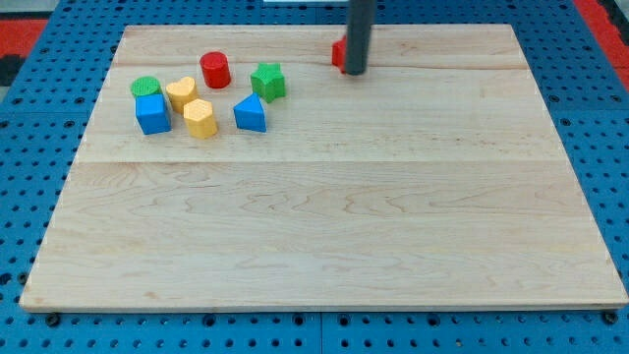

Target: Move the red star closer to green circle and yellow heart

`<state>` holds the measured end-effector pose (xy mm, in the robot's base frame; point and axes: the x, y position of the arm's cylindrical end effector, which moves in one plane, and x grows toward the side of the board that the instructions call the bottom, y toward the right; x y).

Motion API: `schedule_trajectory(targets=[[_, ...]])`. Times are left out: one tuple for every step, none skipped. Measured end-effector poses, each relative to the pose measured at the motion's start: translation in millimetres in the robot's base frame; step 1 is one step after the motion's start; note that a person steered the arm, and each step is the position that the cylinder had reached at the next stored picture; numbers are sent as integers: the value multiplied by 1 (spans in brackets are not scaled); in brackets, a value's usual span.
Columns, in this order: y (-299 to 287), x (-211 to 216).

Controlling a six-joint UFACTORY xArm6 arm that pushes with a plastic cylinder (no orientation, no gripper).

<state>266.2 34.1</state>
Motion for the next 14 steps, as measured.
schedule_trajectory(targets=[[1,-21],[81,-27],[68,-69],[20,-73],[-24,-71],[7,-56],[45,-48],[14,-44],[-64,-46],[-120,-53],[-82,-57],[-83,-72],[-117,-73],[-166,-73]])
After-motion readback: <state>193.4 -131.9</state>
